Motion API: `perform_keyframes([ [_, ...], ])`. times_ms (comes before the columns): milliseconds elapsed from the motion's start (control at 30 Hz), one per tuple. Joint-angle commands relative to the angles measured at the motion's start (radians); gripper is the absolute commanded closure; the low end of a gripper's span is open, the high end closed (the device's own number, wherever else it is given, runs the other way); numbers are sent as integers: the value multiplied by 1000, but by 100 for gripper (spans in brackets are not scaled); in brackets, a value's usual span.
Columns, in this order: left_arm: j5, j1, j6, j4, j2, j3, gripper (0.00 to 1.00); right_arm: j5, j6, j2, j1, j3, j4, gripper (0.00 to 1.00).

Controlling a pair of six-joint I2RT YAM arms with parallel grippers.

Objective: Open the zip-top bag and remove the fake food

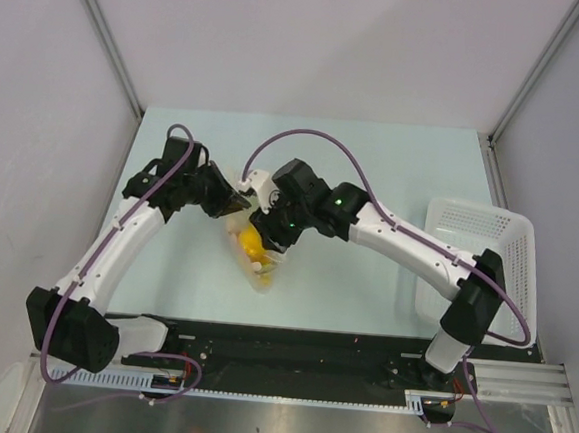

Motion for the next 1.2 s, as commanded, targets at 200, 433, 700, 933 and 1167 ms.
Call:
perform_keyframes([
  [200, -7, 3, -161, -14, -144, 3, 100, -44, 290, -426, -39, -574, 566, 15],
  [433, 3, 3, -210, -48, -178, -22, 100, -49, 325, -583, -33, -807, 812, 14],
  [700, 16, 5, -302, 6, -218, -89, 100, -87, 341, -571, -26, -861, 955, 33],
  [933, 11, 5, -323, 18, -216, -83, 100, -26, 339, -598, -13, -893, 861, 32],
  [1167, 7, 5, -346, 25, -223, -85, 100, 0, 331, -704, 9, -993, 844, 26],
])
